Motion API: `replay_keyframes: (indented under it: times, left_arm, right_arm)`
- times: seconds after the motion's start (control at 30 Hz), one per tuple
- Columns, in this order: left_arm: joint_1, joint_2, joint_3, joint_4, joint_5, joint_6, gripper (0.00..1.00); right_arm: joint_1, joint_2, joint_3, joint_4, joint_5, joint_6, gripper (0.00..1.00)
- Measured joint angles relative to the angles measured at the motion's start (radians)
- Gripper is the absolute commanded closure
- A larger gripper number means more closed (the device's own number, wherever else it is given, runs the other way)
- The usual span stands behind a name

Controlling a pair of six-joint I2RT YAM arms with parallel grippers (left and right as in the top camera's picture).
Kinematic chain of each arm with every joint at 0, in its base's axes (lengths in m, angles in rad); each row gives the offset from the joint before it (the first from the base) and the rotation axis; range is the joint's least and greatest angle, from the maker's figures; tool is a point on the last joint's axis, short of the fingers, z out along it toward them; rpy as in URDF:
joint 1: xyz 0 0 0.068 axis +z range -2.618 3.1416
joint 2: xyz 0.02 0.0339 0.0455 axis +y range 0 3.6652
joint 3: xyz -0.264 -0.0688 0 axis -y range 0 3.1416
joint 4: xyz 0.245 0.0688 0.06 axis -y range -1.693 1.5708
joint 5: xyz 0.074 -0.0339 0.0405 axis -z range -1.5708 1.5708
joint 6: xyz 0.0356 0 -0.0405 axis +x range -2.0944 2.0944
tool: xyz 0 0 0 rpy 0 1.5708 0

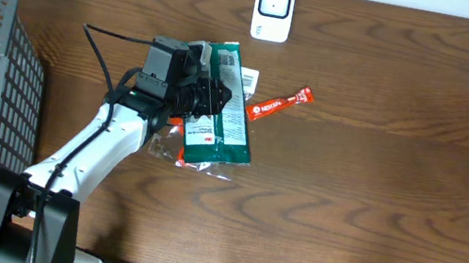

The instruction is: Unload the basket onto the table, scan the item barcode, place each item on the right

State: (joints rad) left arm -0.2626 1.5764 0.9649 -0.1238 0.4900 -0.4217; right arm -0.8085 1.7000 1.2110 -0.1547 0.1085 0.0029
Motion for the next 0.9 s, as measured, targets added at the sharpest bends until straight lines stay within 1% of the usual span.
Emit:
replay_keyframes:
  times: [0.03, 0.07, 0.1, 0.13, 0.23, 0.27, 0.4, 0.43, 0.5, 0.53, 0.57, 0.63, 0.73, 0.8, 0.83, 0.87, 0.9]
  left_arm:
    - [0.0, 0.0, 0.0, 0.0, 0.0, 0.0, 0.54]
    - [0.0, 0.0, 0.0, 0.0, 0.0, 0.0, 0.53]
    - [0.0, 0.0, 0.0, 0.0, 0.0, 0.0, 0.54]
    - [0.0, 0.0, 0.0, 0.0, 0.0, 0.0, 0.53]
    - [0.0, 0.0, 0.0, -0.001, 0.0, 0.0, 0.54]
    - [0.0, 0.0, 0.0, -0.002, 0.0, 0.0, 0.53]
    - [0.0, 0.0, 0.0, -0.008, 0.0, 0.0, 0.54]
    - [0.0, 0.0, 0.0, -0.008, 0.0, 0.0, 0.53]
    - [0.0, 0.0, 0.0, -0.008, 0.0, 0.001, 0.53]
    - [0.0, 0.0, 0.0, -0.006, 0.0, 0.006, 0.48]
    - [0.0, 0.0, 0.0, -0.003, 0.0, 0.017, 0.46]
    - [0.0, 0.0, 0.0, 0.013, 0.0, 0.042, 0.43]
    - [0.0, -0.001, 0.0, 0.04, -0.011, 0.079, 0.43]
    - [0.0, -0.008, 0.0, 0.038, -0.053, 0.091, 0.42]
    - [0.0, -0.018, 0.0, 0.037, -0.088, 0.098, 0.42]
    - [0.0, -0.033, 0.0, 0.037, -0.127, 0.108, 0.39]
    - [0.0, -0.054, 0.0, 0.034, -0.167, 0.117, 0.33]
  right_arm:
    - [-0.001, 0.001, 0.0, -0.007, 0.008, -0.004, 0.27]
    - [-0.001, 0.001, 0.0, -0.01, 0.016, -0.008, 0.29]
    - [-0.001, 0.001, 0.0, -0.01, 0.02, -0.018, 0.39]
    - [-0.001, 0.001, 0.0, -0.011, 0.024, -0.027, 0.39]
    - [-0.001, 0.001, 0.0, -0.011, 0.026, -0.016, 0.06]
    - [-0.001, 0.001, 0.0, -0.011, 0.026, -0.016, 0.03]
    - [-0.001, 0.001, 0.0, -0.024, 0.014, -0.006, 0.07]
    - [-0.001, 0.001, 0.0, -0.045, -0.011, -0.002, 0.02]
    - [-0.001, 0.001, 0.0, -0.069, -0.064, 0.005, 0.01]
    - [-0.001, 0.001, 0.0, -0.077, -0.112, 0.006, 0.01]
    - [0.0, 0.001, 0.0, -0.075, -0.169, 0.008, 0.01]
    - [0.003, 0.001, 0.0, -0.056, -0.286, 0.01, 0.01]
    - [0.024, 0.001, 0.0, -0.013, -0.502, 0.016, 0.01]
    - [0.068, 0.0, 0.0, -0.014, -0.621, 0.019, 0.01]
    - [0.093, -0.002, 0.0, -0.024, -0.65, 0.018, 0.01]
    - [0.124, -0.004, 0.0, -0.041, -0.679, 0.013, 0.01]
    - [0.169, -0.008, 0.0, -0.06, -0.701, 0.007, 0.01]
